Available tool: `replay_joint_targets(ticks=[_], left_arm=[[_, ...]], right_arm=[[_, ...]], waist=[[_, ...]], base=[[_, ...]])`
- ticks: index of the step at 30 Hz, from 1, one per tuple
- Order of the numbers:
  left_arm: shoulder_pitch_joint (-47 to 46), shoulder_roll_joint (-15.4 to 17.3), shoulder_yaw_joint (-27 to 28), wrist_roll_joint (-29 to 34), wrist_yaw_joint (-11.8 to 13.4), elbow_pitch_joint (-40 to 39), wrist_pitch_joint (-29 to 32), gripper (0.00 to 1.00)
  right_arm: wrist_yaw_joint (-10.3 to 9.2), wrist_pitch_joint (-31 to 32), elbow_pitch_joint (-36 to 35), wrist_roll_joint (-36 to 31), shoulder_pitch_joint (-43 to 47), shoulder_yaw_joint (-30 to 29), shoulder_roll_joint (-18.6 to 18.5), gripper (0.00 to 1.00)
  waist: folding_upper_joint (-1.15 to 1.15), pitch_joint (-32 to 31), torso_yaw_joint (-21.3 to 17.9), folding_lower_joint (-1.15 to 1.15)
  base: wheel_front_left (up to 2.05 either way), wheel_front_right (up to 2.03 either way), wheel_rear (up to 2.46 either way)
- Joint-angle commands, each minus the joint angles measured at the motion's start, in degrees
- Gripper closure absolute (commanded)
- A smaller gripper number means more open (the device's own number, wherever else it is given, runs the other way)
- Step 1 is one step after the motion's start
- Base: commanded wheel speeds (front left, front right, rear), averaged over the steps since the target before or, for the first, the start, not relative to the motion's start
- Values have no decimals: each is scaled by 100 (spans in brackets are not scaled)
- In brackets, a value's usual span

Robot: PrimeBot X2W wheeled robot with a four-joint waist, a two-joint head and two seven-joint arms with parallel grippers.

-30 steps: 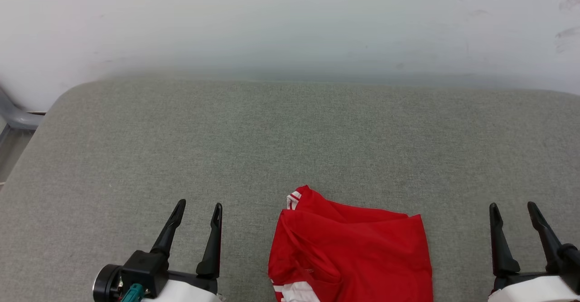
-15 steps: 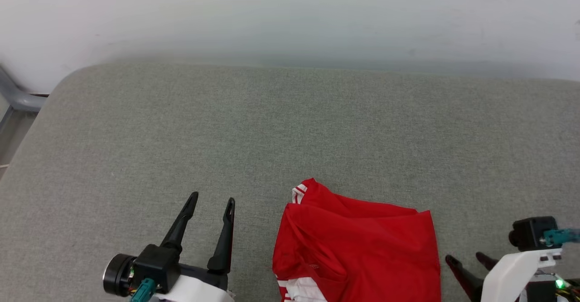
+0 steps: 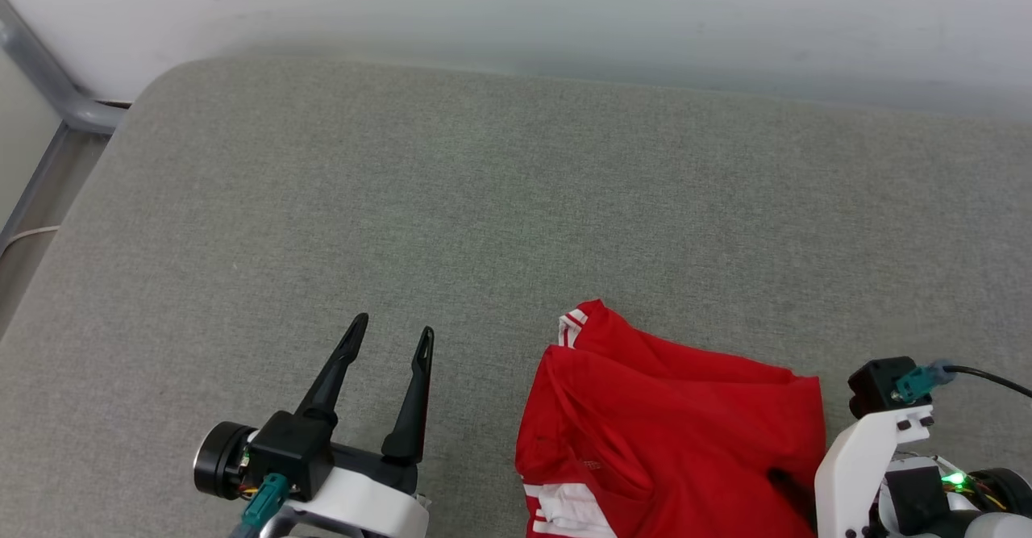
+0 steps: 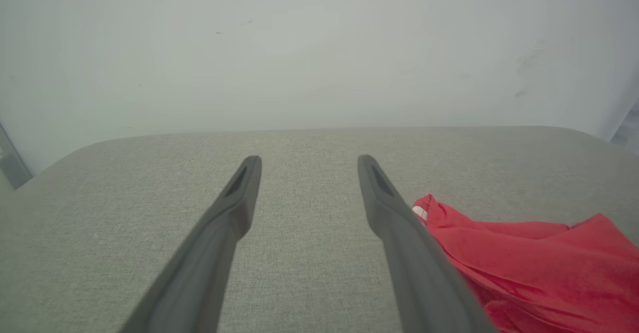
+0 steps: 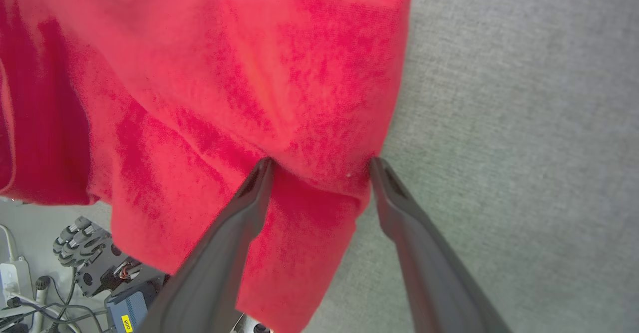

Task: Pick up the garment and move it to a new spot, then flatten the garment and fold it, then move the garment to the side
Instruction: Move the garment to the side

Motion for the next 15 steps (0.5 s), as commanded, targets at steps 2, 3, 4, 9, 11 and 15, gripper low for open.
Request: replay_joint_targets(ticks=[2,3,4,9,11,15], left_arm=[[-95,15,-20,12,-11,-13,-12,0],[-105,13,-25,12,-11,-13,-12,0],[-117,11,-31,10,-11,-14,-12,0],[-179,-1,-44,24,-11,-7,-12,0],[-200,-4,-51,27,-11,-10,-12,0],[-206,-7,-84,25,-11,4,-12,0]], right_arm=[[-3,-44,204,-226,-129,107,-63,0],[-3,-64,302,-249,-159,137,-37,0],[-3,-83,395,-263,-190,172,-1,0],[-2,-144,895,-264,-234,426,110,0],[-1,-170,1102,-248,-221,581,109,0],[5,-353,1437,-234,-253,1007,-84,100]], waist=[[0,103,106,0],[0,125,124,0],[0,144,139,0],[0,218,182,0],[0,235,188,0],[0,215,188,0]], base=[[0,0,0],[0,0,0],[0,0,0],[0,0,0],[0,0,0],[0,0,0]])
